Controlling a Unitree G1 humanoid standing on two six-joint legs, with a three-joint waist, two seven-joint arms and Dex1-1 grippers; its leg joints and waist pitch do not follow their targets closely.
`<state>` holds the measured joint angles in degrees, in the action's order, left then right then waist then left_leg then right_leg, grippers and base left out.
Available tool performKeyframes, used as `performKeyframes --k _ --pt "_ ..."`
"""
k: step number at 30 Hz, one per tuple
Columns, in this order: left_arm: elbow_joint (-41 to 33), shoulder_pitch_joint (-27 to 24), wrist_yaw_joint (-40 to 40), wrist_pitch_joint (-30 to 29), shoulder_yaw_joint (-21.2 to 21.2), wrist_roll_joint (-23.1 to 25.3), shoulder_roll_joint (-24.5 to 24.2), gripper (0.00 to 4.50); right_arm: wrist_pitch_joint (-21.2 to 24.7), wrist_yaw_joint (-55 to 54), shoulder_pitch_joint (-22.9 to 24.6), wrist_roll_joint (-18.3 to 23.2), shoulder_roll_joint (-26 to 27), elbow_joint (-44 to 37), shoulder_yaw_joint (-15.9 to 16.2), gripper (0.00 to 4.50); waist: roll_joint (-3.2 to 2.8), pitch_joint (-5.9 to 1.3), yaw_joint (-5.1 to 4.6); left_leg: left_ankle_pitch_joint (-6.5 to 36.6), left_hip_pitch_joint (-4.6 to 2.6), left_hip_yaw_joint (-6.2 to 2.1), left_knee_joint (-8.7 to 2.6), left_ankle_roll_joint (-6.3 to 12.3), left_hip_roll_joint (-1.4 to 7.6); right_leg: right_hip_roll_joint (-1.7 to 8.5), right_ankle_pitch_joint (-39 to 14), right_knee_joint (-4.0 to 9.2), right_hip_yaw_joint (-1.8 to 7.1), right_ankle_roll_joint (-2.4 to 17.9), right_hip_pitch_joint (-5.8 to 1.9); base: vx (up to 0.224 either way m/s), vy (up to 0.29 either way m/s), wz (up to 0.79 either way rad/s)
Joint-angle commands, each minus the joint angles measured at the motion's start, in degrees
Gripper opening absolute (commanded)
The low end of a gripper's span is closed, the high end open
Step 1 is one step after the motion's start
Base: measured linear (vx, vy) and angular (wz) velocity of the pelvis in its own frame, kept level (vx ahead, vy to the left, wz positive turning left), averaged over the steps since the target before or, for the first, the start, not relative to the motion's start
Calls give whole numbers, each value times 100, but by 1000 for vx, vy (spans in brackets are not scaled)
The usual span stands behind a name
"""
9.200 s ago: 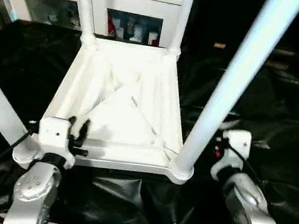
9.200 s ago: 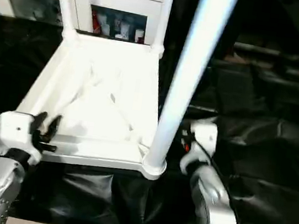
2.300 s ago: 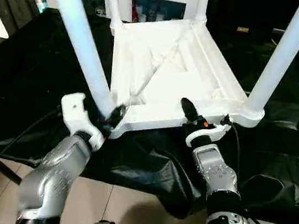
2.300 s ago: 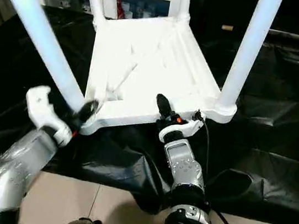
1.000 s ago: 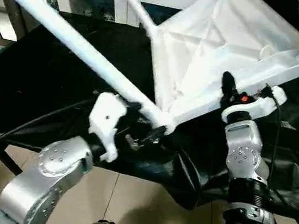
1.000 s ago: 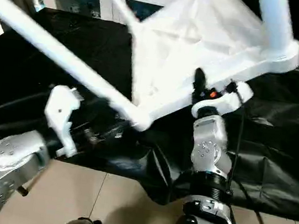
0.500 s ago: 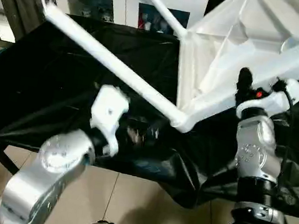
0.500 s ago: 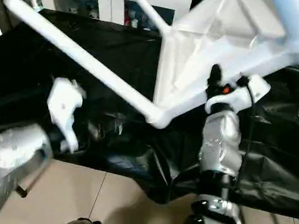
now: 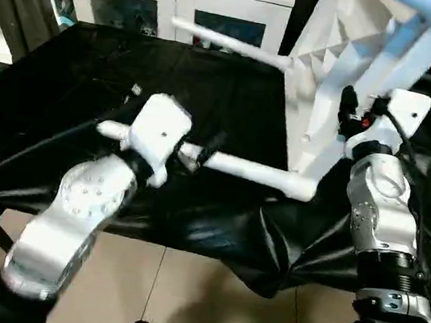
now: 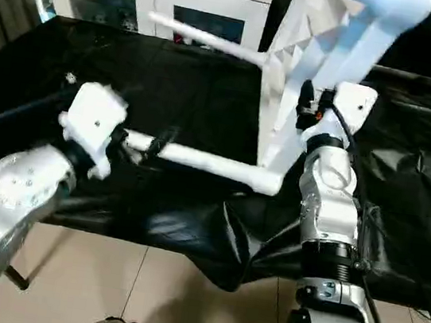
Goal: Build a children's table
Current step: Flip table
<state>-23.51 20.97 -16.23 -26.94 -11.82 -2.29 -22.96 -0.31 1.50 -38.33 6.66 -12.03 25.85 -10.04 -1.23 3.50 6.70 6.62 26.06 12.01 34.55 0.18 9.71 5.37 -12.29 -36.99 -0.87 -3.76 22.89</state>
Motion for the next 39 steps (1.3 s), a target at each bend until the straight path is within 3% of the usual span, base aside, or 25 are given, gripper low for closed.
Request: performKeyframes --k 1,3,8,9,10,11,12,19,23,24,27,34,37,39 --pt "144 201 -127 217 -143 291 -147 437 -75 -110 -191 -180 -186 -13 -52 195 76 -468 -62 2495 -445 -196 -409 -657 244 172 -1613 551 79 539 64 0 0 0" --pt "366 427 -189 412 -270 600 -345 437 188 18 -261 -207 -260 109 67 195 78 -461 -78 2511 -417 -215 -419 -663 240 188 -1710 541 74 539 40 0 0 0" --pt "974 1044 -220 885 -354 1109 -617 437 423 347 -473 -292 -412 572 285 195 88 -452 -117 2754 -432 -228 -417 -763 238 224 -1977 548 75 597 52 0 0 0" --pt "1318 1437 -146 1210 -380 1324 -686 437 366 333 -569 -315 -435 736 259 229 114 -455 -127 2747 -427 -230 -418 -770 238 223 -1975 545 69 620 52 0 0 0" --pt "1427 1564 -132 1325 -392 1391 -705 437 350 343 -596 -309 -444 777 255 229 94 -460 -122 2829 -474 -221 -405 -798 241 217 -1979 567 72 636 103 0 0 0" --pt "1513 1687 -66 1418 -390 1455 -698 437 374 345 -607 -304 -449 793 255 266 94 -463 -127 2869 -486 -225 -399 -818 237 215 -1952 559 73 661 107 0 0 0" --pt "1636 1841 17 1549 -378 1543 -677 437 414 349 -629 -298 -455 824 257 266 124 -449 -154 2893 -440 -249 -431 -839 240 220 -1886 542 59 704 56 0 0 0" --pt "1949 2187 397 1869 -333 1894 -626 437 409 375 -491 -347 -473 741 324 323 132 -470 -188 2825 -430 -238 -405 -743 245 241 -1796 532 59 793 55 0 0 0" --pt "2277 2342 664 2313 -329 2198 -651 437 98 411 68 -469 -475 379 401 346 131 -470 -151 2880 -482 -222 -386 -724 254 236 -1810 573 81 764 107 0 0 0" --pt "2318 2386 792 2400 -341 2353 -670 437 64 437 271 -470 -459 191 410 354 142 -479 -157 2824 -445 -241 -407 -709 257 227 -1708 543 67 782 56 0 0 0" --pt "2359 2416 848 2478 -324 2422 -663 437 -12 493 463 -452 -436 26 425 376 153 -477 -167 2815 -419 -245 -422 -669 259 226 -1646 527 56 810 40 0 0 0" --pt "2648 2424 949 2880 -306 2570 -634 437 -429 697 1186 -434 -294 -619 618 376 159 -463 -186 2879 -402 -259 -426 -579 255 237 -1830 558 61 817 44 0 0 0" --pt "2879 2430 999 2997 -343 2646 -646 437 -472 997 1381 -171 -163 -764 649 376 143 -464 -187 2916 -401 -268 -439 -566 261 232 -1779 552 62 819 48 0 0 0" --pt "3042 2432 1119 3227 -328 2706 -616 437 -750 1266 1488 -25 -95 -919 724 376 128 -463 -196 3042 -410 -278 -442 -596 259 230 -1869 559 61 809 58 0 0 0"
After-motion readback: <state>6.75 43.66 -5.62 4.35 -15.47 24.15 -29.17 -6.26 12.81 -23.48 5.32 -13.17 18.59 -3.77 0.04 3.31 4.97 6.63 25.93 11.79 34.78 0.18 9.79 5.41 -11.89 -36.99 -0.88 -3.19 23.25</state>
